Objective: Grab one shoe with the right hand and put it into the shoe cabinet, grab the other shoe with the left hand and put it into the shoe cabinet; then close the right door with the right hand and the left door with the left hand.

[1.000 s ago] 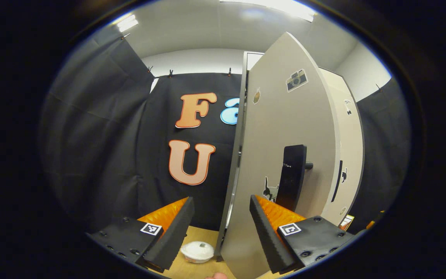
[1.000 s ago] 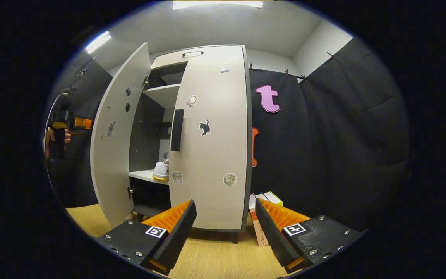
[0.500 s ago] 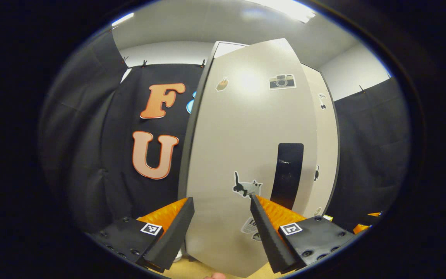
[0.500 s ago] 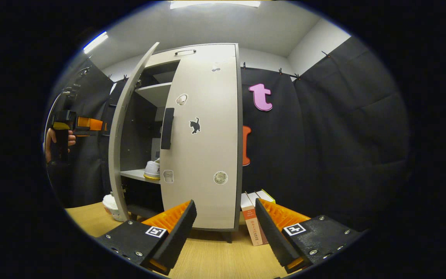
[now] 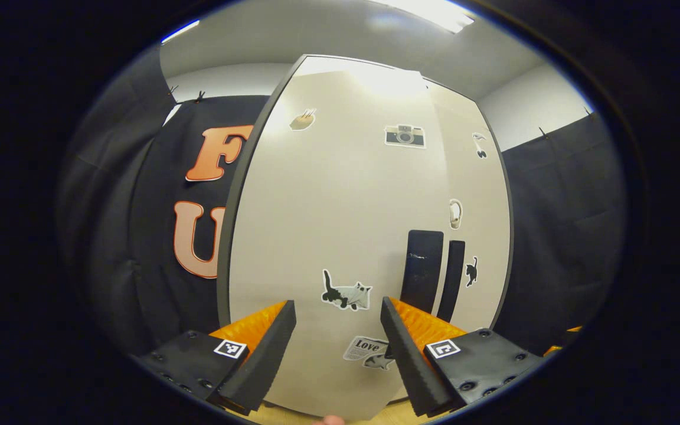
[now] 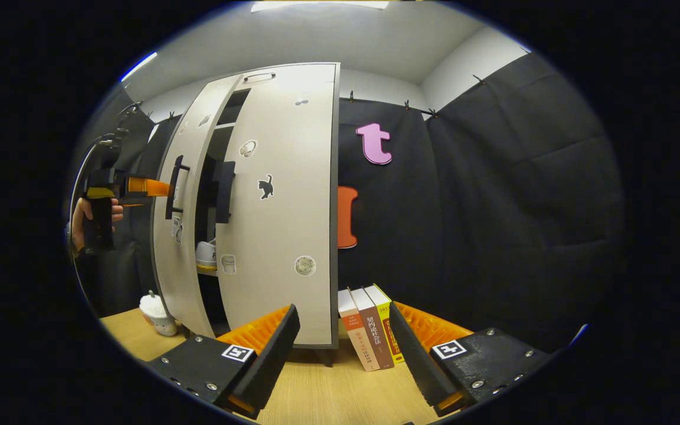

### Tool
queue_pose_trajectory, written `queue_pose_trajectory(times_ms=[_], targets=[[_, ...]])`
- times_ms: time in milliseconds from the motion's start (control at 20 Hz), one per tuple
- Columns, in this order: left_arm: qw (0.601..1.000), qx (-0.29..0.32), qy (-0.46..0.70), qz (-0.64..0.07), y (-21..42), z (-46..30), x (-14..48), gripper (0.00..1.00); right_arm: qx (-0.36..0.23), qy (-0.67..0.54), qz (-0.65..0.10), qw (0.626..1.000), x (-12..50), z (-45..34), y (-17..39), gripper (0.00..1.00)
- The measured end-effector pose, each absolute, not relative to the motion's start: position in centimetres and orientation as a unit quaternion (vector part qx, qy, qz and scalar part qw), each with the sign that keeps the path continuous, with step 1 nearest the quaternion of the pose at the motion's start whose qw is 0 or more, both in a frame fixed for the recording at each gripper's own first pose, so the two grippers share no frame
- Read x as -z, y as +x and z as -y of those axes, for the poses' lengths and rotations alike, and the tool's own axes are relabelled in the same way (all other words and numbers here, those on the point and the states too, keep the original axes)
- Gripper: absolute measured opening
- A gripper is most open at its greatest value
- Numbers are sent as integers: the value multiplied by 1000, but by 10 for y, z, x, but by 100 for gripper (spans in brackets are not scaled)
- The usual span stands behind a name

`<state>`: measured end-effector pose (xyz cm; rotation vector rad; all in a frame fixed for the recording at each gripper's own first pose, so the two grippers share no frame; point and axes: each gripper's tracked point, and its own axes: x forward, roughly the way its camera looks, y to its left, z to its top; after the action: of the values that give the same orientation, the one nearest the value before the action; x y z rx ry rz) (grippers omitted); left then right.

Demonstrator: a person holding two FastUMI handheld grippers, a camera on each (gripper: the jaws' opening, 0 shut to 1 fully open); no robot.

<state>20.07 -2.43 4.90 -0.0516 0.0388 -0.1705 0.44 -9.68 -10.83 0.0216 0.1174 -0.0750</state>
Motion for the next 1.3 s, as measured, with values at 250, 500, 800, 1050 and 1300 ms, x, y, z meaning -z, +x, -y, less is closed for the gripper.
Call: queue_pose_trajectory(times_ms=[250, 500, 800, 1050, 1300], targets=[[997, 78, 5, -24, 219, 36, -46, 95, 42, 15, -55, 997, 105, 102, 6, 94], [997, 73, 1, -29, 223, 39, -46, 90, 45, 20, -55, 997, 105, 103, 4, 94], [997, 66, -4, -30, 220, 39, -47, 95, 39, 16, -50, 998, 100, 100, -2, 94], [997, 72, -20, -30, 179, 35, -53, 91, 29, 15, -40, 999, 90, 91, -5, 94], [998, 67, 16, -4, 104, 33, -78, 95, -8, 21, -29, 999, 77, 62, 4, 94]])
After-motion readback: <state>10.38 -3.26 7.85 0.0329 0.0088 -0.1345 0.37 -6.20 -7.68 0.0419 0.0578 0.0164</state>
